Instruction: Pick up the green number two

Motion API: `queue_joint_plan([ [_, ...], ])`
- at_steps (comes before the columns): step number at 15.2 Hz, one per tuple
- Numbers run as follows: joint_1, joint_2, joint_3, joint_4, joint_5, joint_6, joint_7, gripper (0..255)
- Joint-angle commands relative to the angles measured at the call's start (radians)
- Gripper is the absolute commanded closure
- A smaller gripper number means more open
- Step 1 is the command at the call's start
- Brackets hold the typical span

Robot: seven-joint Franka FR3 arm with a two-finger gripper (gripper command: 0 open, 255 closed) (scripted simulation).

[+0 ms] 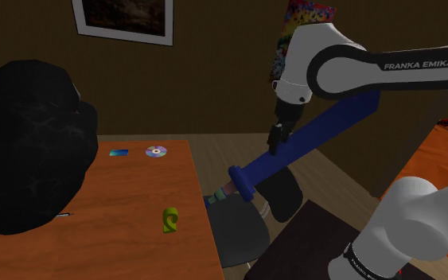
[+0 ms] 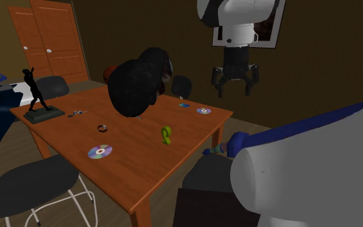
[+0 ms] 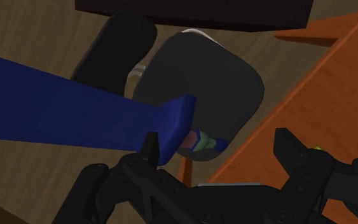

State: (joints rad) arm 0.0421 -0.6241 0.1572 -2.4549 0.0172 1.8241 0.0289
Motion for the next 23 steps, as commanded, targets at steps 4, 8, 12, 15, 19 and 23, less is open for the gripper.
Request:
queue_joint_plan([
  [4, 0.020, 0.127, 0.068, -0.004, 0.041, 0.138, 0.094, 0],
  [8, 0.031, 0.249, 0.124, 0.021, 0.056, 0.242, 0.172, 0],
  [12, 0.038, 0.384, 0.177, 0.067, 0.050, 0.337, 0.256, 0],
  [15, 0.043, 0.493, 0.212, 0.115, 0.027, 0.400, 0.324, 0],
  [19, 0.058, 0.645, 0.245, 0.198, -0.027, 0.469, 0.423, 0],
  [23, 0.090, 0.800, 0.255, 0.302, -0.098, 0.518, 0.524, 0],
])
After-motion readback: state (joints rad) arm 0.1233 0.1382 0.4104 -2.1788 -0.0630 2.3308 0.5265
